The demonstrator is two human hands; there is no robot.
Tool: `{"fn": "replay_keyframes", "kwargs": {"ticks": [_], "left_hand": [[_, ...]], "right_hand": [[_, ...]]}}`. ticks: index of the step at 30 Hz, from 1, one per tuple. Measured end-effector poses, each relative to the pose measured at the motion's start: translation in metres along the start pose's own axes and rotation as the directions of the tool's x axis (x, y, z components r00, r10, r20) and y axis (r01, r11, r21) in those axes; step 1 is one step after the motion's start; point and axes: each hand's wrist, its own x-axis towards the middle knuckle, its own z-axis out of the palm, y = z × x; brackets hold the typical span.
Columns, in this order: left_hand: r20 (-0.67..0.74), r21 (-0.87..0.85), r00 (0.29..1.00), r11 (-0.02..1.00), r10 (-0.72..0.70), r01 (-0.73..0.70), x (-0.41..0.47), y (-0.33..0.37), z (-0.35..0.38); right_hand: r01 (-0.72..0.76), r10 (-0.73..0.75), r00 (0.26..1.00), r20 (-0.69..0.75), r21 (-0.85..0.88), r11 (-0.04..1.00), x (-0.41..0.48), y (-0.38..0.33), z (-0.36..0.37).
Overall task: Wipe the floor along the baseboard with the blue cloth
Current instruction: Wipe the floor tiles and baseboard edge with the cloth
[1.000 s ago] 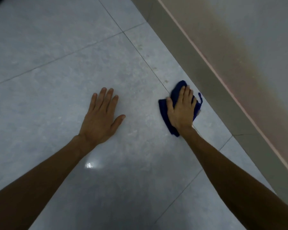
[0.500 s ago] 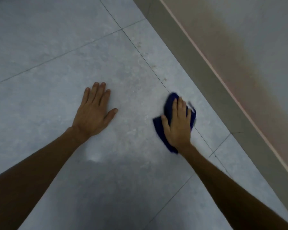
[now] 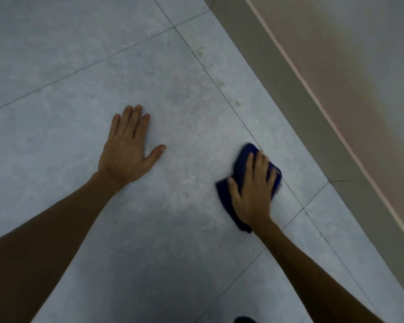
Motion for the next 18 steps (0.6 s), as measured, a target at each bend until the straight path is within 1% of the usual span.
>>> {"fn": "replay_keyframes", "kwargs": {"ticks": [1,2,3,4,5,6,7,9,10,11,12,13,14,15,16,17,18], "left_hand": [[-0.003,-0.005,1.000,1.000,-0.003,0.003,0.000,0.000,0.000],[-0.011,-0.014,1.000,1.000,-0.007,0.007,0.000,0.000,0.000],[-0.022,-0.024,1.000,1.000,-0.007,0.007,0.000,0.001,0.001],[-0.030,-0.031,1.000,1.000,-0.008,0.007,0.001,0.001,0.001],[-0.033,-0.035,0.999,0.999,-0.011,0.009,0.001,0.001,0.001],[-0.030,-0.037,0.999,0.999,-0.013,0.012,0.001,0.000,0.001],[-0.023,-0.035,1.000,0.999,-0.016,0.015,0.001,0.001,0.002],[-0.018,-0.023,1.000,1.000,-0.020,0.020,0.000,0.000,0.003],[-0.016,-0.019,1.000,1.000,-0.020,0.020,-0.001,-0.001,0.003],[-0.017,-0.019,1.000,1.000,-0.016,0.015,-0.001,-0.002,0.003],[-0.020,-0.018,1.000,1.000,-0.011,0.010,0.000,-0.002,0.003],[-0.021,-0.010,1.000,1.000,-0.013,0.013,0.000,-0.003,0.002],[-0.018,-0.006,1.000,1.000,-0.014,0.014,0.000,-0.002,0.001],[-0.012,-0.009,1.000,1.000,-0.014,0.014,0.001,-0.001,0.001],[-0.009,-0.014,1.000,1.000,-0.018,0.018,0.001,0.001,0.000],[-0.011,-0.016,1.000,1.000,-0.022,0.022,0.002,0.002,0.000],[-0.018,-0.013,1.000,1.000,-0.025,0.025,0.003,0.002,0.000]], "right_hand": [[-0.092,0.092,0.996,-0.010,0.005,0.996,-0.013,0.021,-0.002],[-0.216,0.216,0.976,-0.028,0.004,0.976,-0.011,0.042,-0.006],[-0.343,0.342,0.938,-0.049,0.003,0.939,0.006,0.056,-0.010],[-0.438,0.438,0.897,-0.068,0.014,0.899,0.031,0.061,-0.015],[-0.490,0.490,0.868,-0.083,0.021,0.871,0.062,0.055,-0.017],[-0.484,0.485,0.871,-0.080,0.024,0.875,0.091,0.043,-0.018],[-0.420,0.420,0.905,-0.074,0.018,0.908,0.113,0.024,-0.017],[-0.178,0.179,0.981,-0.074,0.014,0.984,0.120,-0.010,-0.010],[-0.045,0.046,0.997,-0.061,0.025,0.999,0.102,-0.018,-0.006],[0.046,-0.044,0.998,-0.036,0.036,0.998,0.072,-0.018,-0.005],[0.083,-0.082,0.996,-0.017,0.049,0.995,0.037,-0.010,-0.004],[0.065,-0.065,0.998,0.002,0.069,0.995,0.004,0.004,-0.005],[-0.009,0.009,1.000,0.000,0.080,0.997,-0.020,0.022,-0.006],[-0.133,0.135,0.991,-0.012,0.094,0.987,-0.030,0.040,-0.007],[-0.285,0.290,0.957,-0.035,0.097,0.954,-0.022,0.053,-0.010],[-0.426,0.432,0.899,-0.066,0.093,0.900,0.000,0.059,-0.012],[-0.518,0.526,0.844,-0.101,0.096,0.850,0.029,0.055,-0.013]]}}
